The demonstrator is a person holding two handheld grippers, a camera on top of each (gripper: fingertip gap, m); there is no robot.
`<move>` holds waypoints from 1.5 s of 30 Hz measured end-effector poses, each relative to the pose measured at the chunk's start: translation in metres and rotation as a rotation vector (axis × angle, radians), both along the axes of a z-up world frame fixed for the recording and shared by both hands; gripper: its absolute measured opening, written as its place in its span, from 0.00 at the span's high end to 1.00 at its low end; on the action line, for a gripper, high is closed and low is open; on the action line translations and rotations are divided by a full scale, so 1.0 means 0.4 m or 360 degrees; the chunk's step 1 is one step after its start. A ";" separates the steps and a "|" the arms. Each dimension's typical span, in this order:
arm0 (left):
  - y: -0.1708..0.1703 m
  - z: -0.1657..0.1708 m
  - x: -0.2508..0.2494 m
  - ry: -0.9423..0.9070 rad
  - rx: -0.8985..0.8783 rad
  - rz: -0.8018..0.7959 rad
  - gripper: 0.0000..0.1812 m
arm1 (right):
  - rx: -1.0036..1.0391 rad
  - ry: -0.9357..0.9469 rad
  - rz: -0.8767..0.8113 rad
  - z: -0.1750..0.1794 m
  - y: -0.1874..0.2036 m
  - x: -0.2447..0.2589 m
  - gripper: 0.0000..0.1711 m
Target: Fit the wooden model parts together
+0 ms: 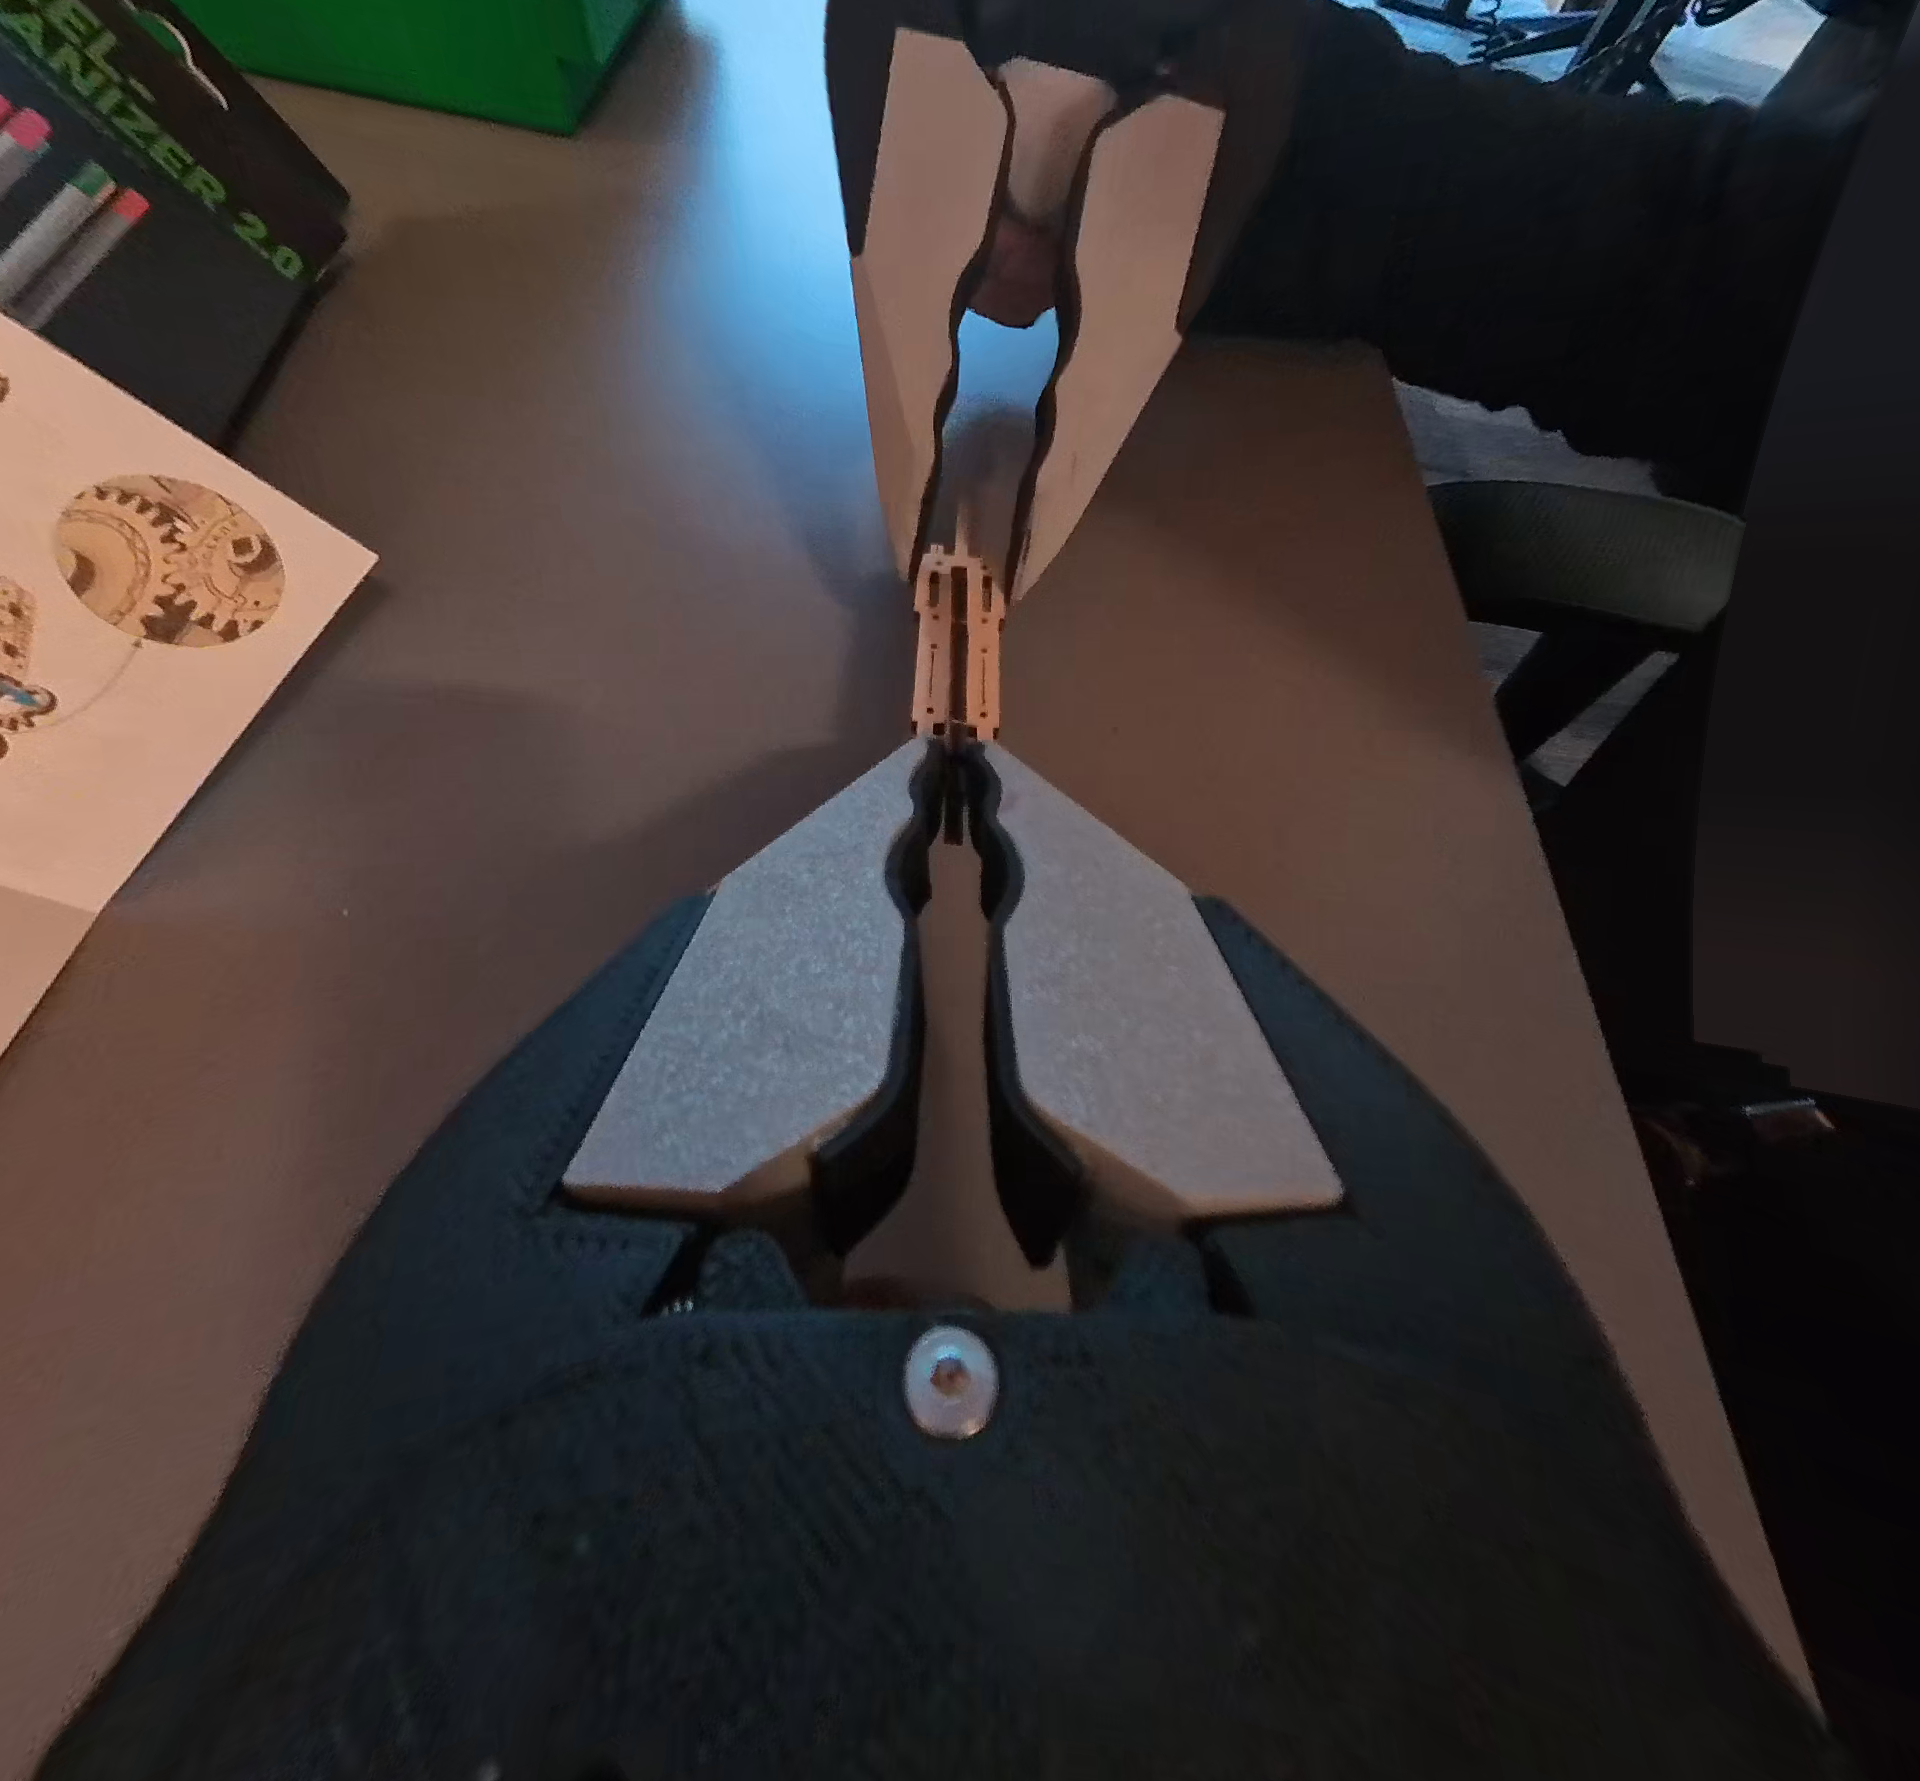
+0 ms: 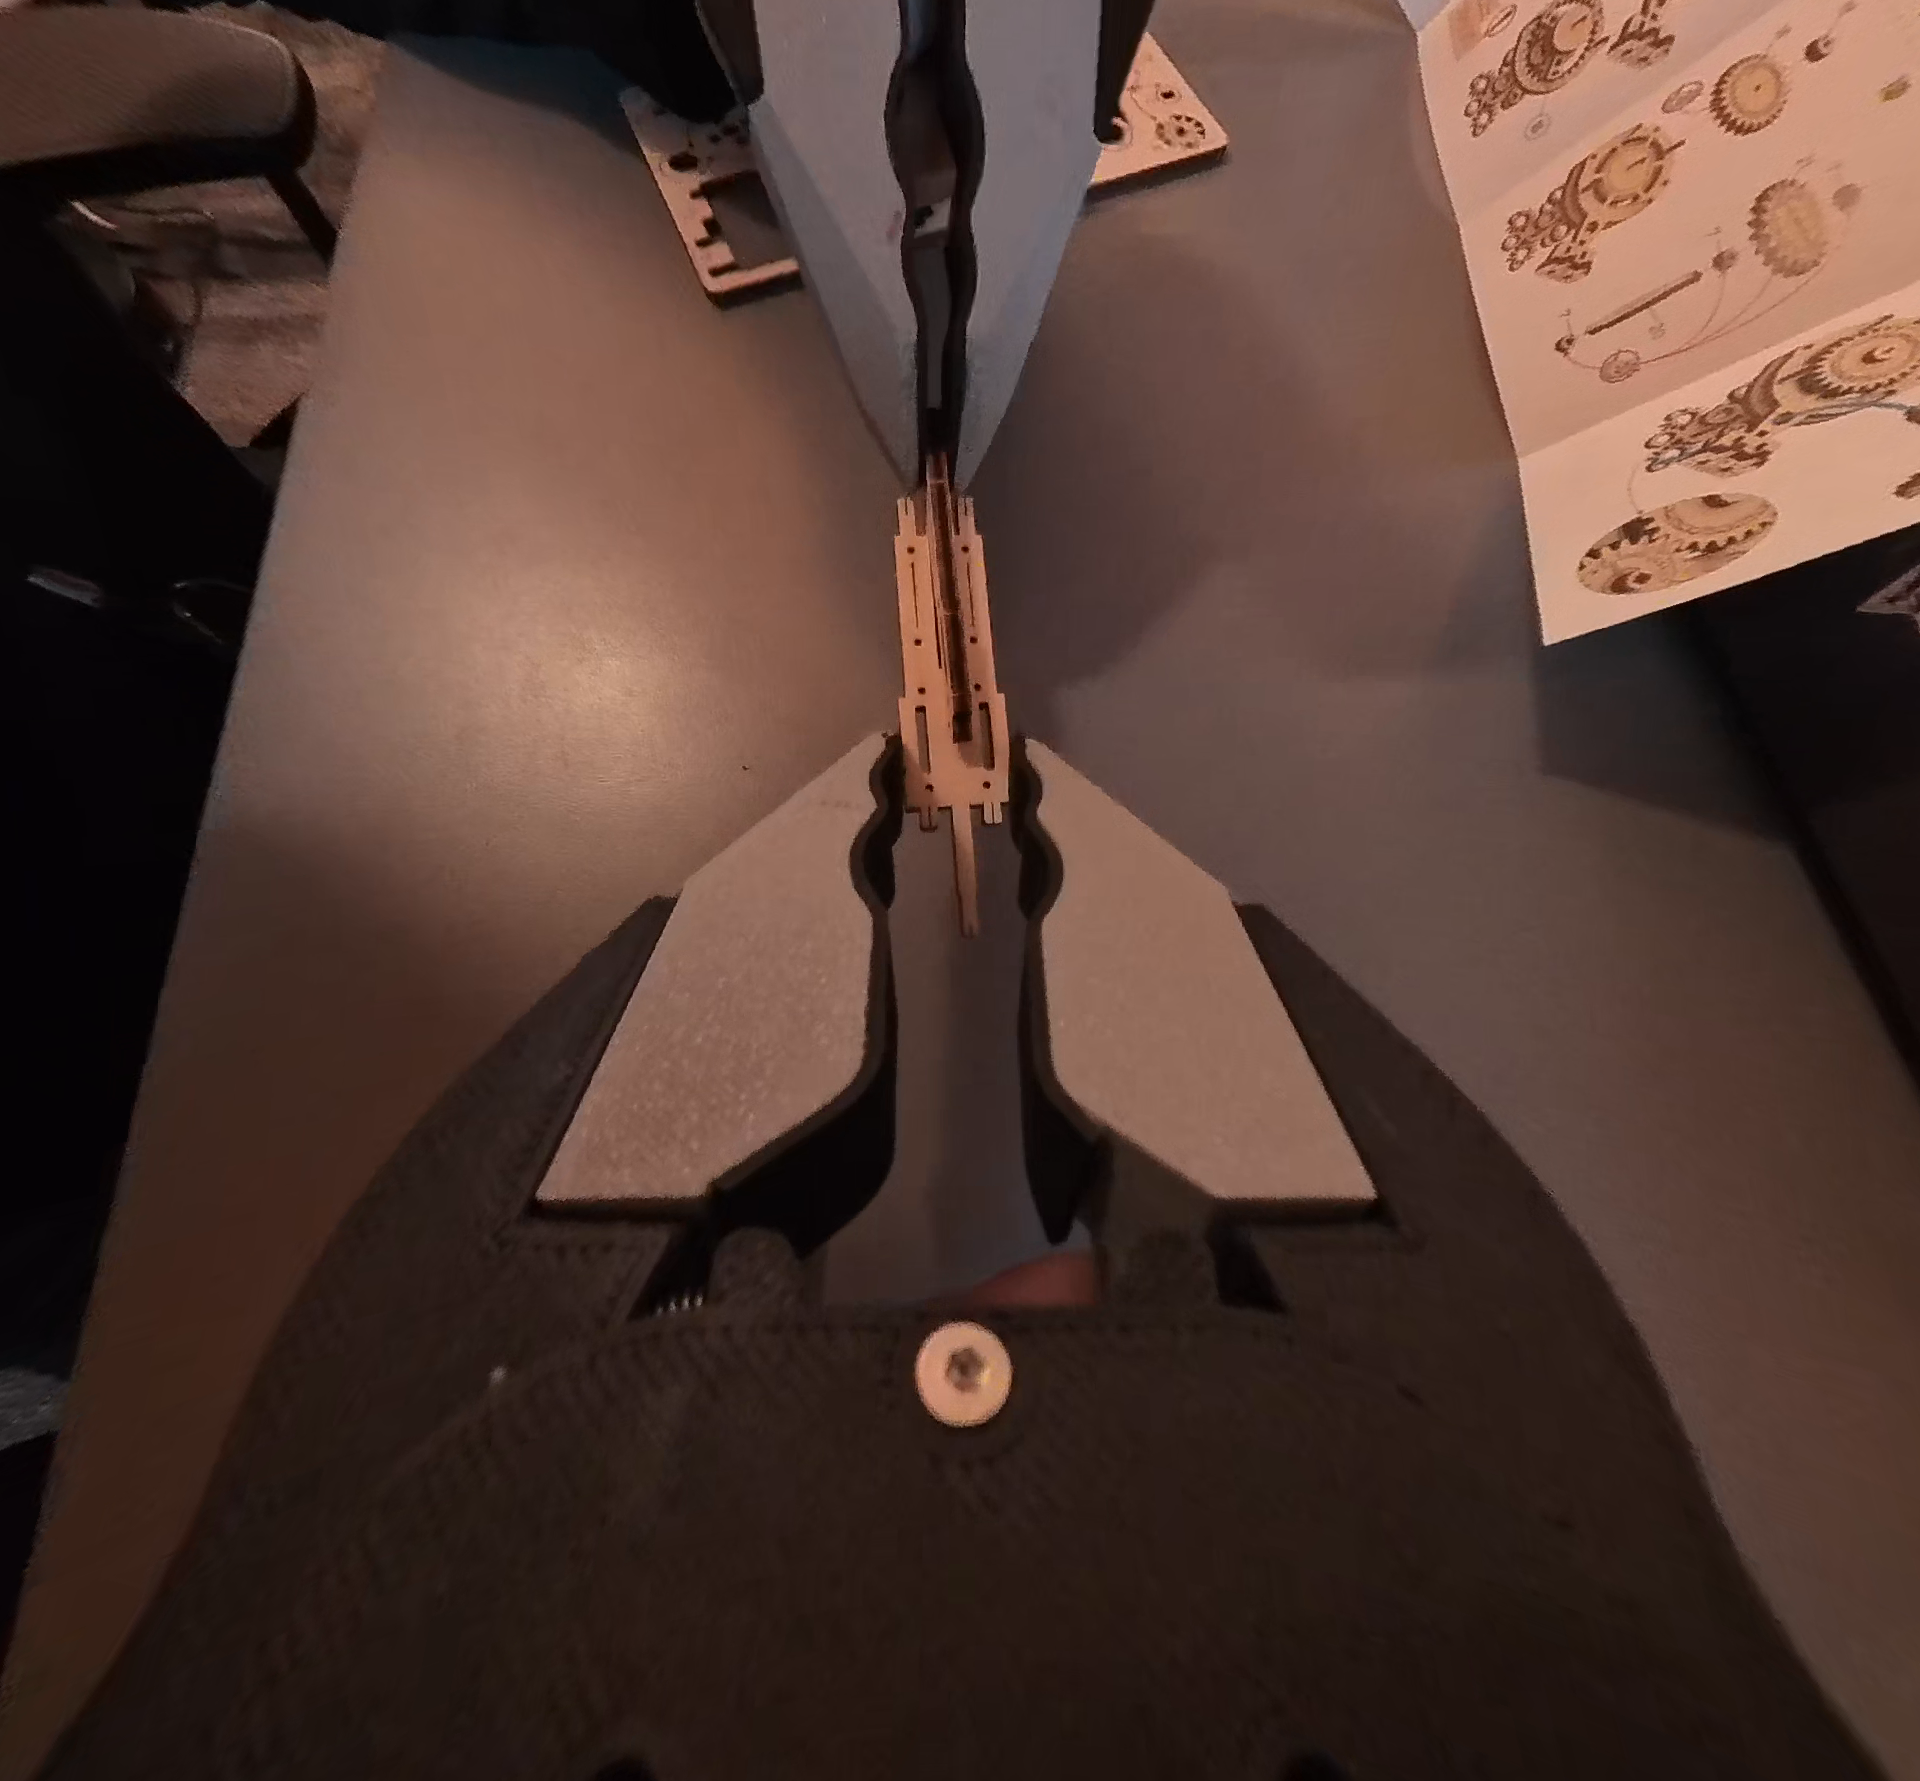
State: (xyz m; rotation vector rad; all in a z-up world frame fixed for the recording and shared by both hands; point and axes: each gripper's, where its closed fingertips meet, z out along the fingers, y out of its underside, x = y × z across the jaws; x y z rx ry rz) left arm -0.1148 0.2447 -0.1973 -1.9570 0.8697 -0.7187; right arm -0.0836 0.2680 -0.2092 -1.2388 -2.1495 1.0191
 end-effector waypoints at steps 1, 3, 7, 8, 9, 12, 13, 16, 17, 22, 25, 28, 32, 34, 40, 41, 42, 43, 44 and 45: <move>0.000 -0.005 -0.001 0.0004 -0.0033 -0.0002 1.00 | 0.0003 -0.0015 0.0002 -0.007 -0.001 -0.001 0.90; -0.001 -0.012 -0.005 0.0049 -0.0055 -0.0010 1.00 | 0.0004 -0.0038 0.0006 -0.020 -0.003 -0.005 0.90; 0.004 0.048 -0.013 0.0173 -0.0057 -0.0028 1.00 | -0.0083 0.0078 -0.0003 0.012 -0.008 -0.021 0.90; 0.007 0.081 -0.013 0.0206 -0.0060 -0.0041 1.00 | -0.0124 0.0148 -0.0014 0.036 -0.009 -0.027 0.90; 0.012 0.118 -0.013 0.0249 -0.0075 -0.0047 1.00 | -0.0162 0.0229 -0.0031 0.065 -0.009 -0.033 0.90; 0.022 0.217 -0.010 0.0468 -0.0138 -0.0073 0.99 | -0.0264 0.0478 -0.0101 0.157 -0.003 -0.040 0.90; 0.025 0.248 -0.006 0.0528 -0.0168 -0.0076 0.99 | -0.0296 0.0555 -0.0124 0.185 -0.002 -0.040 0.91; 0.027 0.325 0.015 0.0676 -0.0270 -0.0080 1.00 | -0.0385 0.0747 -0.0173 0.254 -0.009 -0.032 0.90; 0.024 0.345 0.024 0.0715 -0.0304 -0.0083 0.99 | -0.0427 0.0799 -0.0175 0.271 -0.016 -0.028 0.90; 0.028 0.408 0.085 0.0714 -0.0319 -0.0059 0.99 | -0.0677 0.1019 -0.0179 0.335 -0.039 -0.003 0.91; 0.028 0.422 0.108 0.0682 -0.0286 -0.0050 0.99 | -0.0744 0.1103 -0.0206 0.357 -0.045 0.013 0.91; 0.022 0.433 0.118 0.0626 -0.0284 -0.0060 0.98 | -0.0768 0.1163 -0.0210 0.371 -0.050 0.027 0.91; 0.023 0.473 0.121 0.0471 -0.0231 -0.0072 0.88 | -0.0861 0.1216 -0.0201 0.392 -0.038 0.038 0.91; 0.031 0.516 0.116 0.0327 -0.0138 -0.0056 0.87 | -0.0894 0.1224 -0.0208 0.395 -0.030 0.038 0.91; 0.033 0.534 0.046 -0.0045 0.0041 0.0107 0.79 | -0.0953 0.1247 -0.0227 0.404 -0.014 0.038 0.91; 0.026 0.510 0.045 -0.0102 0.0041 0.0115 0.77 | -0.0961 0.1251 -0.0231 0.405 -0.014 0.037 0.91; 0.019 0.481 0.050 -0.0157 0.0024 0.0117 0.76 | -0.0964 0.1253 -0.0228 0.406 -0.017 0.034 0.91; 0.016 0.455 0.056 -0.0203 0.0020 0.0130 0.76 | -0.0959 0.1251 -0.0225 0.406 -0.022 0.029 0.91; 0.015 0.434 0.063 -0.0242 0.0034 0.0140 0.75 | -0.0948 0.1245 -0.0229 0.403 -0.027 0.021 0.91; 0.015 0.419 0.070 -0.0280 0.0055 0.0146 0.75 | -0.0939 0.1236 -0.0224 0.401 -0.036 0.013 0.91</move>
